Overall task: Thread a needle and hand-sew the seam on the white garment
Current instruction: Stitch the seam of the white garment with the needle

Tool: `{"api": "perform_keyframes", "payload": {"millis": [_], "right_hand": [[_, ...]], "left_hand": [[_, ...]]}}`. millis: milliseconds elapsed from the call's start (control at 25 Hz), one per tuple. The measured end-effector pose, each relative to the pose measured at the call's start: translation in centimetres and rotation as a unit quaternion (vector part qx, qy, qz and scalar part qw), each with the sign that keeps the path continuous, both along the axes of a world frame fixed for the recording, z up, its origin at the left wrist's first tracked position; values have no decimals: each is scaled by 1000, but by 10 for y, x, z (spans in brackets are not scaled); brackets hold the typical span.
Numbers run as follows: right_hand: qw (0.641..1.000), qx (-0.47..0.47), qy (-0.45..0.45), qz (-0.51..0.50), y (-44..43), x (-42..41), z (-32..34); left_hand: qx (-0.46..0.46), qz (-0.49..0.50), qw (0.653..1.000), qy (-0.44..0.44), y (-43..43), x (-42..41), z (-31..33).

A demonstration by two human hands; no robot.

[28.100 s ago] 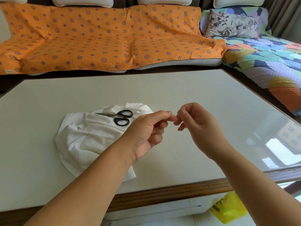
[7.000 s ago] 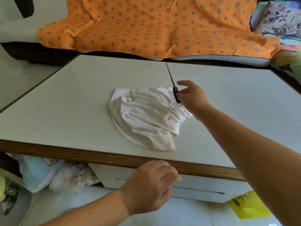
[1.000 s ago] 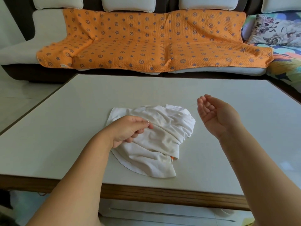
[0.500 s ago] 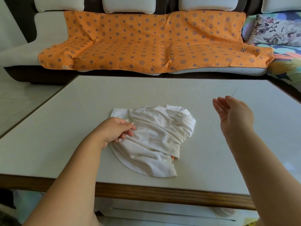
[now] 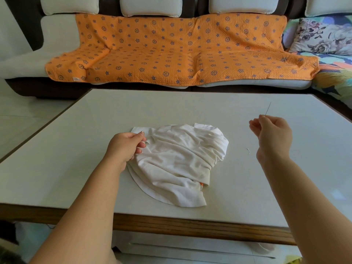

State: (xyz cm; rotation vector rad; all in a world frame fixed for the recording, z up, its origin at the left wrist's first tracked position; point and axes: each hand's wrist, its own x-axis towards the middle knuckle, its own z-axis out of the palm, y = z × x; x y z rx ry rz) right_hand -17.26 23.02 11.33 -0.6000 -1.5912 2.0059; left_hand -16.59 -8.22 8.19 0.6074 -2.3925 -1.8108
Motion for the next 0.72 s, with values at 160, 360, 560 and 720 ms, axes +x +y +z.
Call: {"api": "perform_keyframes", "payload": {"millis": [160,360,560,720], "right_hand": [[994,-109,16,16,5,-1,3],[955,-295,-15,36,11,0,5],[948,-309,-8,81,6,1,3],[964,-247,41,95,-7,2,13]], "left_hand": [[-29,16,999,2,-4,-4,-5],[-45,80,996,1,-13,-10,-13],[-27,64,997,-24,-16,-5,-11],[-29,8,996,-82,-20,2,-7]]}}
